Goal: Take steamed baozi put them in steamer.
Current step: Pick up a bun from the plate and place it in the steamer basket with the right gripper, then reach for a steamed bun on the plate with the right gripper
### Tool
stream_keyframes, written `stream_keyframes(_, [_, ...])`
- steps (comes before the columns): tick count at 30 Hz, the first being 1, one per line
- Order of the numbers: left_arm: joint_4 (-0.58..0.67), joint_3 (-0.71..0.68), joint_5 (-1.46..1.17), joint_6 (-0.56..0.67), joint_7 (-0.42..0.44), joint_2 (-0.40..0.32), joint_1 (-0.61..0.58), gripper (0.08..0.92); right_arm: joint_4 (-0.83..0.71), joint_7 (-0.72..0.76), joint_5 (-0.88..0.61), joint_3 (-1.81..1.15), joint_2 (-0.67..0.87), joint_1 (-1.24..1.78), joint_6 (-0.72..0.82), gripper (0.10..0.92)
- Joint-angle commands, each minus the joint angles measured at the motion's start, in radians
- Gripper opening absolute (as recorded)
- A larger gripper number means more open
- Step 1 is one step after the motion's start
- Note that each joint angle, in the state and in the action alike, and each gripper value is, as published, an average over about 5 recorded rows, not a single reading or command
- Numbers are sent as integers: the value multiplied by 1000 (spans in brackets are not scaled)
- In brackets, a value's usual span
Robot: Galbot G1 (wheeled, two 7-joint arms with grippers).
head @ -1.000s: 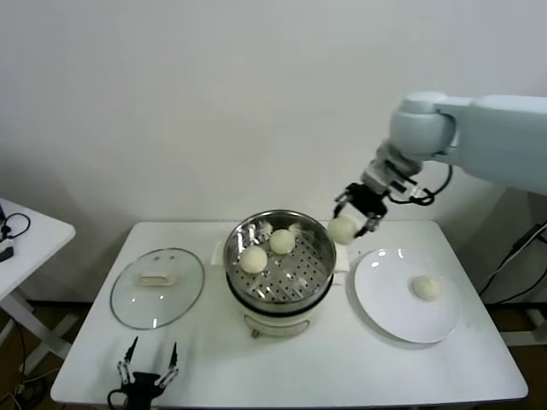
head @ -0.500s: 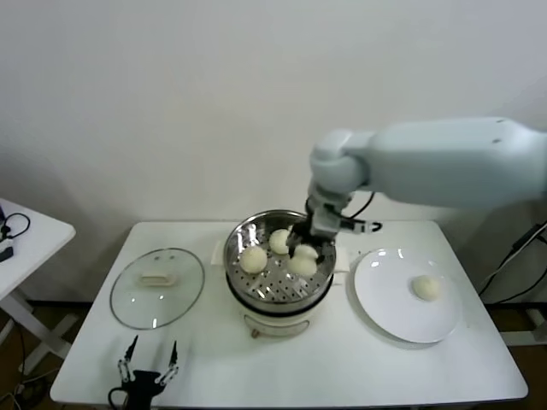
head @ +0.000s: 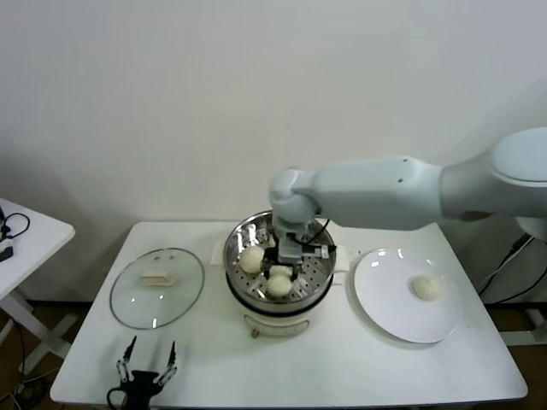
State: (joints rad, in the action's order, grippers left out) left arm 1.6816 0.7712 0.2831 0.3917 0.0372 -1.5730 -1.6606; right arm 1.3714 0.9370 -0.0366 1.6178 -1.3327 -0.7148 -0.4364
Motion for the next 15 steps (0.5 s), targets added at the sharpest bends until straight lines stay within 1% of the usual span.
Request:
stream_keyframes(1, [-4, 2, -3, 2, 0, 3, 1, 823, -98, -3, 10, -13, -78, 63, -24, 602])
stream_keyframes(3, [-4, 2, -4, 2, 0, 2, 1, 823, -91, 12, -10, -8, -74, 48, -28, 621])
stream_keyframes(5, [-3, 1, -4, 2, 0, 2, 0, 823, -81, 26, -38, -3, -62, 22, -32, 663])
stream_keyframes(8, [-2, 0, -3, 2, 0, 1, -1, 823, -59, 54, -84, 11, -29, -45, -43, 749])
stream_keyframes(10, [0, -1, -2, 2, 0, 1, -2, 823, -46, 83, -139, 39, 2, -105, -52, 792])
stream_keyframes(13, [4, -1, -2, 2, 0, 2, -6, 823, -44, 163, -296, 133, 67, -239, -47, 818])
stream_keyframes(15, [5, 0, -2, 2, 0, 3, -7, 823, -60, 222, -414, 217, 122, -338, -19, 821])
